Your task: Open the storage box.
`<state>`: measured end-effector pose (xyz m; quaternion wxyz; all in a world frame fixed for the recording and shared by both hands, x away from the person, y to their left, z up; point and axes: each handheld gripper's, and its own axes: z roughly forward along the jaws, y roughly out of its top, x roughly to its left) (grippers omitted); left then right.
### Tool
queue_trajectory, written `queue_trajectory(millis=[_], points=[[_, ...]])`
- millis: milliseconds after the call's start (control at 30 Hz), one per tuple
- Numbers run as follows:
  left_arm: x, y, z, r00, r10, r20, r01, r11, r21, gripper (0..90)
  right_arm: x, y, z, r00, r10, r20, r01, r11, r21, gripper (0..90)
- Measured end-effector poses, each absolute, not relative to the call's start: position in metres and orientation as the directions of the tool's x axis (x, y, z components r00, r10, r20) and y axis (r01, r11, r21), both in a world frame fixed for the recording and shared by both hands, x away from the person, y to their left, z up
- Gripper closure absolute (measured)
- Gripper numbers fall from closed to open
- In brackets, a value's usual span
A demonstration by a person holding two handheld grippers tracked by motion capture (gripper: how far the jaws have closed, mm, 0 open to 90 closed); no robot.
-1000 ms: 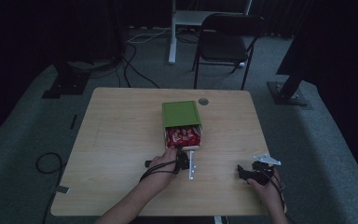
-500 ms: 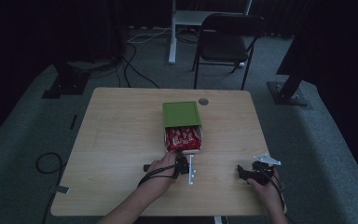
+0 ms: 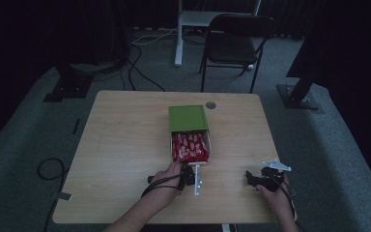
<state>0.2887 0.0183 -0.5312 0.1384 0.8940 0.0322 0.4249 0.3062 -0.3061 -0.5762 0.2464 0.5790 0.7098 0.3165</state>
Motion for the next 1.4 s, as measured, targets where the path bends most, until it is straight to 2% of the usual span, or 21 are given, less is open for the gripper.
queue_trajectory(millis=[467,533,633,900,1133,1400], points=[[0.272,0.021,-0.525,0.687,0.213,0.695,-0.039,-0.944,0.328,77.8,0.306,-0.306,-0.576,-0.208,0.978,0.017,0.666,0.129,0.735,10.6],[0.269,0.022,-0.526,0.692,0.227,0.685,-0.038,-0.936,0.349,74.6,0.306,-0.306,-0.576,-0.208,0.978,0.017,0.666,0.129,0.735,10.6],[0.265,0.023,-0.523,0.704,0.227,0.673,-0.034,-0.936,0.351,74.6,0.306,-0.306,-0.576,-0.208,0.978,0.017,0.666,0.129,0.735,10.6],[0.257,0.028,-0.517,0.749,0.278,0.601,-0.01,-0.903,0.43,74.6,0.306,-0.306,-0.576,-0.208,0.978,0.016,0.666,0.13,0.735,10.6],[0.256,0.036,-0.51,0.772,0.327,0.544,0.012,-0.864,0.503,63.9,0.306,-0.306,-0.576,-0.208,0.978,0.016,0.666,0.13,0.735,10.6],[0.25,0.051,-0.497,0.78,0.38,0.497,0.034,-0.819,0.572,62.0,0.306,-0.306,-0.576,-0.208,0.978,0.016,0.666,0.13,0.735,10.6]])
